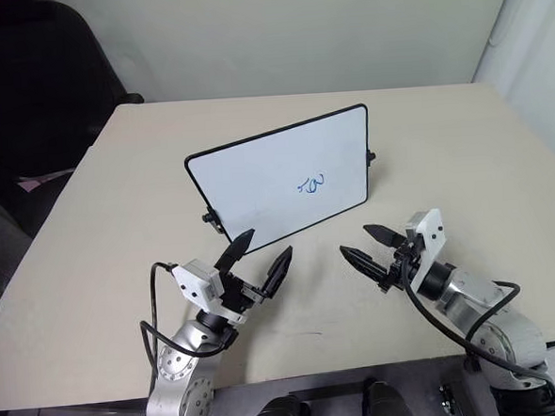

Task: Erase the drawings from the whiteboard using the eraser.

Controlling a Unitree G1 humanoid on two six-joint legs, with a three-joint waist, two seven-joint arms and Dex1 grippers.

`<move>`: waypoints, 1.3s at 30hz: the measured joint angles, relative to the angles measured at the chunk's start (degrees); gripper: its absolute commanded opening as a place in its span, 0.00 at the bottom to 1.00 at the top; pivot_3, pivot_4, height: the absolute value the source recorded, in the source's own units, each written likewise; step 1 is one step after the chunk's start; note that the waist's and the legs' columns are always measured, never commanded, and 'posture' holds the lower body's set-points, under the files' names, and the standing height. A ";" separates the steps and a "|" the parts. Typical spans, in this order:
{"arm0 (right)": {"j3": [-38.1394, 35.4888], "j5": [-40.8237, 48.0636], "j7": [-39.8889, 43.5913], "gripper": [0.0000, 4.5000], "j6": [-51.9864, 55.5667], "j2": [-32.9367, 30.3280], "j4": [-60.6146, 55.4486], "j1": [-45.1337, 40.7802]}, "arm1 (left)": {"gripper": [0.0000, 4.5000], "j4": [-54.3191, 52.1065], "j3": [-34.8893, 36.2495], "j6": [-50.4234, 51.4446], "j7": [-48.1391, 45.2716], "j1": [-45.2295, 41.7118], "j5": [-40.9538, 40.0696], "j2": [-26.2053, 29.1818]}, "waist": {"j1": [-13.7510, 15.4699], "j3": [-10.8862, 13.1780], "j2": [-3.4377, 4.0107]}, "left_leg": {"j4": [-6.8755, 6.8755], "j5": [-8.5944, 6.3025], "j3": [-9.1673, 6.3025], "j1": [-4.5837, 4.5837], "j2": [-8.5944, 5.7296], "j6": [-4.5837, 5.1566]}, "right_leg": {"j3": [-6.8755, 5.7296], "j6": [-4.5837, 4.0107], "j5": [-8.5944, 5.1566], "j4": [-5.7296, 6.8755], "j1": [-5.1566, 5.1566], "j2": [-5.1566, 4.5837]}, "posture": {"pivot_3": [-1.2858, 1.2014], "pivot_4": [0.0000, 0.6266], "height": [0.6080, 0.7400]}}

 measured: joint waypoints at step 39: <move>-6.40 3.29 -11.02 0.99 32.76 -16.84 3.37 -3.06 | 1.00 0.56 -1.35 -0.04 -0.12 0.89 -0.27 -1.14 | 0.02 0.01 -0.01 | 0.02 -0.01 0.05 -0.05 -0.05 0.09 | 0.01 0.41 -0.26 0.02 0.02 -0.05 | 0.52 0.24 0.98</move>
